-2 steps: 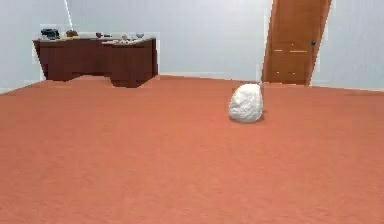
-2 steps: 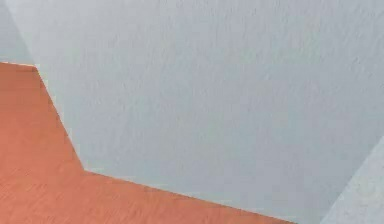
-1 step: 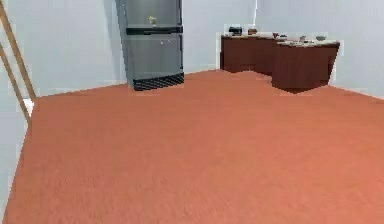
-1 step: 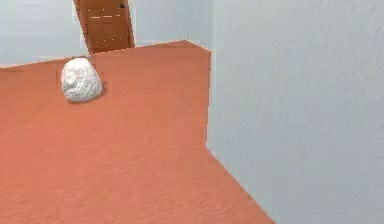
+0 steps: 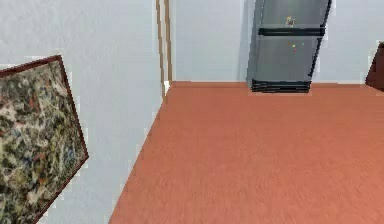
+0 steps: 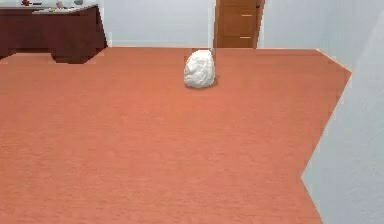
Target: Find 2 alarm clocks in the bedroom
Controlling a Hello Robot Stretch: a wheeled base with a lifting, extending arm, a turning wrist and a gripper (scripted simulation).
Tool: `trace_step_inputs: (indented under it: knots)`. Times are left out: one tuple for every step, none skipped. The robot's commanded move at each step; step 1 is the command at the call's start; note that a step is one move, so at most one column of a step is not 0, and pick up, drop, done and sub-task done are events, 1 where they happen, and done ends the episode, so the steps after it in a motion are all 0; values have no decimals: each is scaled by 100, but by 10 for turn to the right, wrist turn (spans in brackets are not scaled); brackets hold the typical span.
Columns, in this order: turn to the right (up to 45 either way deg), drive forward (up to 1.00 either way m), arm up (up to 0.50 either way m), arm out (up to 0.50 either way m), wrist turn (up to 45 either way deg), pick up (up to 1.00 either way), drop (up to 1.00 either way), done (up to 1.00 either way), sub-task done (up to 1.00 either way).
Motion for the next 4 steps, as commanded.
trace_step_inputs:
  knots:
    - [0,100,0,0,0,0,0,0,0]
    - [0,100,0,0,0,0,0,0,0]
    - [-30,0,0,0,0,0,0,0,0]
    - [0,100,0,0,0,0,0,0,0]
